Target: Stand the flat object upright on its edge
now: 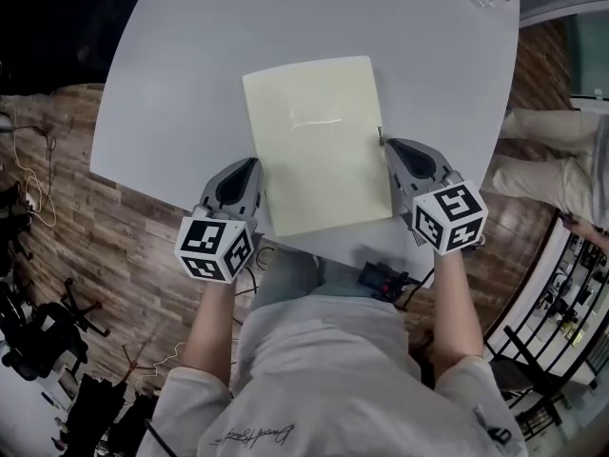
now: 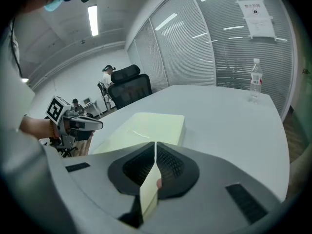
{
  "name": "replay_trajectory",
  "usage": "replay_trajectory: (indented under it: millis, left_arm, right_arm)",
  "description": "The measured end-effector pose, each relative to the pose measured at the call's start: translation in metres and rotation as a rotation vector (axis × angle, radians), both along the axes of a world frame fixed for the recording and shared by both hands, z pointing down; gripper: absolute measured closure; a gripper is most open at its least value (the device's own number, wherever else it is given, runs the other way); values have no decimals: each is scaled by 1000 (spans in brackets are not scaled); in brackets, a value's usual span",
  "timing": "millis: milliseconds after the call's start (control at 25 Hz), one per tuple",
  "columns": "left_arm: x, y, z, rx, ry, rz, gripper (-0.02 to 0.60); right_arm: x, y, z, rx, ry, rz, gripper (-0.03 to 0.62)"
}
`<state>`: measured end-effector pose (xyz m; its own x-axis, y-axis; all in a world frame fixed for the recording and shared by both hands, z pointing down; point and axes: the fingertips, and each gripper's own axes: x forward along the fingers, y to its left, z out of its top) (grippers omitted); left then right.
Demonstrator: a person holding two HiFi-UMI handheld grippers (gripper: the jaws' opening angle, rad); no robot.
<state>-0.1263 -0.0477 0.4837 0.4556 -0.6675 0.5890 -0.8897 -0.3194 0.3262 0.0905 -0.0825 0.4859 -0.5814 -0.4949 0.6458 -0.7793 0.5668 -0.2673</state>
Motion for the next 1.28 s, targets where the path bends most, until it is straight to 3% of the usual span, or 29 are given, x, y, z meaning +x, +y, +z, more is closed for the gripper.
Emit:
replay_trajectory:
  millis: [80, 280, 480, 960, 1280]
  left_arm:
    - [0, 1, 3, -10, 1, 1, 561]
    - [0, 2, 14, -52, 27, 13, 471]
    - [-1, -1, 24, -102, 110, 5, 417]
    - [2, -1, 43, -206, 239, 8, 345]
    - [4, -6, 52, -251, 262, 32, 324]
  right_arm:
    - [-1, 1, 6, -23, 1, -16, 557]
    - [-2, 1, 21, -62, 9, -22, 484]
    - [-2, -3, 34, -104, 2, -17, 409]
    - [-9, -5, 49, -182, -40, -26, 342]
    - [-9, -9, 53, -238, -81, -44, 332]
